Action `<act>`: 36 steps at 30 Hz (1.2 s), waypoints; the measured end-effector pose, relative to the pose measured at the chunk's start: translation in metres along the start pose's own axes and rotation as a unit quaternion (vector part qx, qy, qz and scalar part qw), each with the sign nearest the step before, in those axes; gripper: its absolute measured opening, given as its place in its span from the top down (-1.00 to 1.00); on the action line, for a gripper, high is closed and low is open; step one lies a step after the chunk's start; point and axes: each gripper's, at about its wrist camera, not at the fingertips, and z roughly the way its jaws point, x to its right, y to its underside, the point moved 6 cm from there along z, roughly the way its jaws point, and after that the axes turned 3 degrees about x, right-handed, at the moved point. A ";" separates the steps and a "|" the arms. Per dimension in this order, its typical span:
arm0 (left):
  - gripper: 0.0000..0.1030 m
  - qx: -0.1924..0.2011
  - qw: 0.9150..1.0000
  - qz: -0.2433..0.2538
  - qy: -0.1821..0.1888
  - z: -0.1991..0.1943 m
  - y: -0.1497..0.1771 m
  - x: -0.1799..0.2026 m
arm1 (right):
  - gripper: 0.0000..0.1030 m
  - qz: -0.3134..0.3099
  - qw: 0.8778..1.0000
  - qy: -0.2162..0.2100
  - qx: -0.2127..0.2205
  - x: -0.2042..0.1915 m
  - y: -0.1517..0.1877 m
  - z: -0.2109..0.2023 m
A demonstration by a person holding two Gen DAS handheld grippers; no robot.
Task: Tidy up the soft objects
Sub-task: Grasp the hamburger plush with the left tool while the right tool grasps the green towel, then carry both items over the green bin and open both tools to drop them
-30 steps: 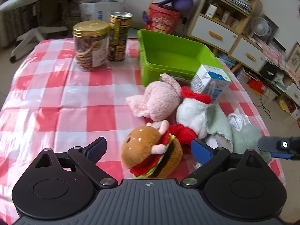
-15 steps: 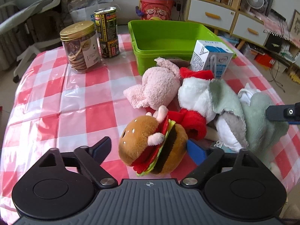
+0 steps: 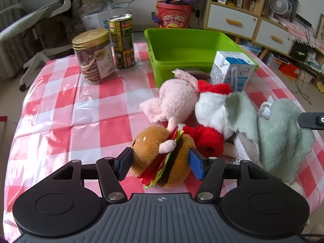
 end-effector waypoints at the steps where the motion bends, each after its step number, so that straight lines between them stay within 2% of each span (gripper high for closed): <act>1: -0.12 0.002 1.000 -0.005 0.001 -0.001 -0.001 -0.001 | 1.00 0.006 1.000 -0.008 0.003 0.000 -0.002 -0.002; 6: -0.07 0.016 0.999 -0.034 0.012 -0.012 -0.007 -0.008 | 1.00 0.043 0.997 -0.064 0.026 -0.006 -0.014 -0.016; 9: -0.06 0.027 0.999 -0.043 0.017 -0.019 -0.011 -0.009 | 1.00 0.047 0.995 -0.082 0.043 -0.010 -0.022 -0.023; 13: -0.04 0.039 0.997 -0.058 0.025 -0.029 -0.017 -0.012 | 1.00 0.076 0.986 -0.127 0.074 -0.017 -0.039 -0.035; 18: -0.03 0.057 0.994 -0.086 0.040 -0.043 -0.024 -0.014 | 1.00 0.080 0.973 -0.174 0.126 -0.033 -0.057 -0.056; 22: -0.02 0.075 0.992 -0.090 0.042 -0.054 -0.037 -0.012 | 1.00 0.086 0.967 -0.185 0.152 -0.039 -0.071 -0.064; 26: -0.01 0.088 0.991 -0.087 0.044 -0.055 -0.057 -0.011 | 1.00 0.109 0.962 -0.193 0.158 -0.035 -0.087 -0.060; 33: 0.00 0.108 0.986 -0.109 0.068 -0.044 -0.101 -0.006 | 1.00 0.141 0.952 -0.198 0.183 -0.022 -0.125 -0.054; 36: 0.00 0.112 0.985 -0.111 0.069 -0.036 -0.116 -0.004 | 1.00 0.160 0.945 -0.215 0.187 -0.017 -0.141 -0.050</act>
